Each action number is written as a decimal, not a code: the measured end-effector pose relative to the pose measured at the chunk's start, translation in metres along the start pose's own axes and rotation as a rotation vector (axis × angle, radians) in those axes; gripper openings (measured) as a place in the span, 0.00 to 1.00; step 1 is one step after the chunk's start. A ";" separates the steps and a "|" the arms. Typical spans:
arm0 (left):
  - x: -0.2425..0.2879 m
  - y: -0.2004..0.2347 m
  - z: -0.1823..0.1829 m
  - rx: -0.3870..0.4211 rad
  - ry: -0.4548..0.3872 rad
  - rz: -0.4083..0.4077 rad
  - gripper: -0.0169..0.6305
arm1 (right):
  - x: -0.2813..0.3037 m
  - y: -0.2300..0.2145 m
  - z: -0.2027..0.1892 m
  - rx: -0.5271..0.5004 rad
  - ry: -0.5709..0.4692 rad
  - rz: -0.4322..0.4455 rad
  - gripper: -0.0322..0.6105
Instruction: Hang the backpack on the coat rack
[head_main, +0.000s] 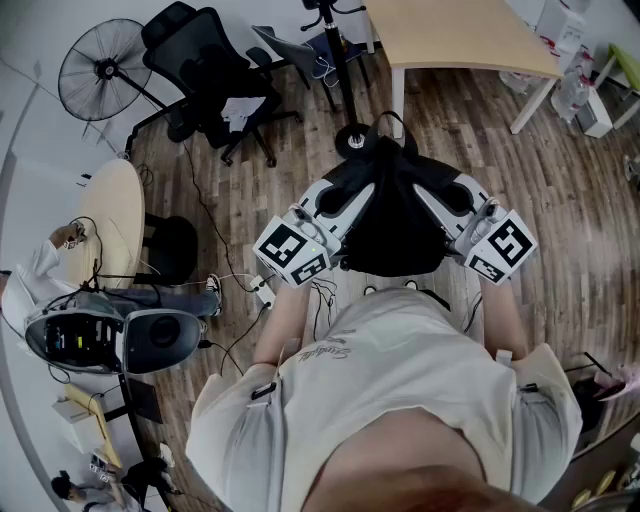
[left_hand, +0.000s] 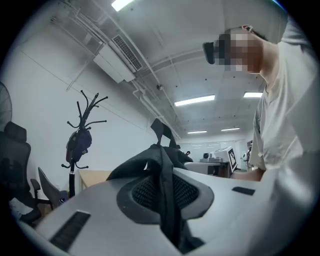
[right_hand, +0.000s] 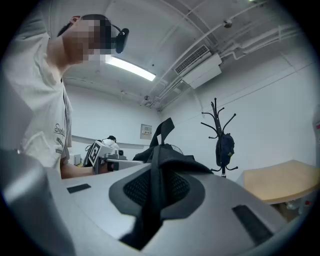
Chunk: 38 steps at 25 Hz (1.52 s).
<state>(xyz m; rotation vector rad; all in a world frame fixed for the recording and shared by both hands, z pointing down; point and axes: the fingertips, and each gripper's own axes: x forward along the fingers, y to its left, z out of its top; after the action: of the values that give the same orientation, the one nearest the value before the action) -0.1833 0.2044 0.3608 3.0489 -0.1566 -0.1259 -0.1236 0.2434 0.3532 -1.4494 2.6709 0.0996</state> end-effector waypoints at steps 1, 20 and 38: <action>0.000 0.000 0.000 0.004 0.001 -0.003 0.10 | 0.000 0.000 0.000 -0.002 -0.001 -0.005 0.10; 0.041 0.066 -0.039 -0.100 0.066 -0.047 0.10 | 0.029 -0.066 -0.045 0.074 0.055 -0.068 0.10; 0.189 0.193 -0.039 -0.012 0.021 0.029 0.10 | 0.077 -0.257 -0.053 -0.053 -0.006 0.056 0.10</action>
<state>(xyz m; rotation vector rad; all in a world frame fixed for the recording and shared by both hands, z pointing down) -0.0117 -0.0031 0.4018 3.0338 -0.1976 -0.0933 0.0477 0.0341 0.3938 -1.3866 2.7249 0.1805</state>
